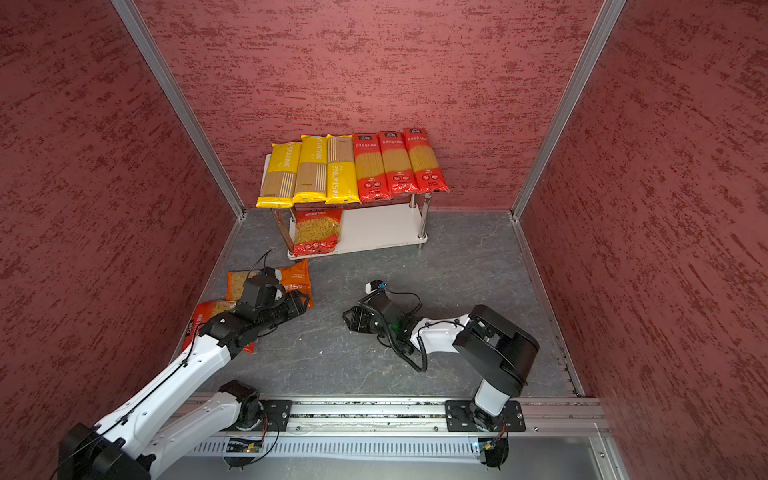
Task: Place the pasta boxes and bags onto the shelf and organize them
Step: 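Release the fusilli bag with the right gripper and draw it back toward the robot, then reach the right gripper across to the red fusilli bag and drag it out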
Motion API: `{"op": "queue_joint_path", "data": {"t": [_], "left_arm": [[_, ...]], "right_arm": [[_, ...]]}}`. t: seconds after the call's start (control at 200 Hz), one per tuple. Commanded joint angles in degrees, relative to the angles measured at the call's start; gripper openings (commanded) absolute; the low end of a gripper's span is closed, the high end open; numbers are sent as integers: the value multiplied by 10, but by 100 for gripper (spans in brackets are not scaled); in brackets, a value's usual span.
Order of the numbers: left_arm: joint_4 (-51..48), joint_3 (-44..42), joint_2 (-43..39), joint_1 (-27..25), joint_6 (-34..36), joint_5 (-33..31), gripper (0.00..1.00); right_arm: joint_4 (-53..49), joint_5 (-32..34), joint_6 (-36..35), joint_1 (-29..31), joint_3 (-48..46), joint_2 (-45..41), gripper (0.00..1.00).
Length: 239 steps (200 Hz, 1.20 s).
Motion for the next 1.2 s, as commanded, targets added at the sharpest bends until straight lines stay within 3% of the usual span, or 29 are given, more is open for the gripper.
{"op": "queue_joint_path", "data": {"t": [0.0, 0.215, 0.351, 0.601, 0.812, 0.947, 1.192], "left_arm": [[-27, 15, 9, -30, -5, -50, 59], [-44, -2, 11, -53, -37, -67, 60], [-62, -6, 5, -41, -33, -75, 62], [-85, -16, -1, 107, -5, 24, 65], [-126, -21, -10, 145, -11, -17, 65], [-151, -15, -31, 146, -24, -58, 66], [-159, 49, -9, 188, 42, -70, 68]], "right_arm": [[35, -33, 10, 6, 14, 20, 69], [48, -58, 11, 8, 10, 41, 68], [54, -63, 9, 9, 8, 42, 68], [69, -72, 12, 13, 4, 55, 68], [72, -83, 11, 18, 27, 75, 67], [77, -80, 3, 33, 86, 113, 66], [75, -81, 34, 94, 265, 247, 62]]}}
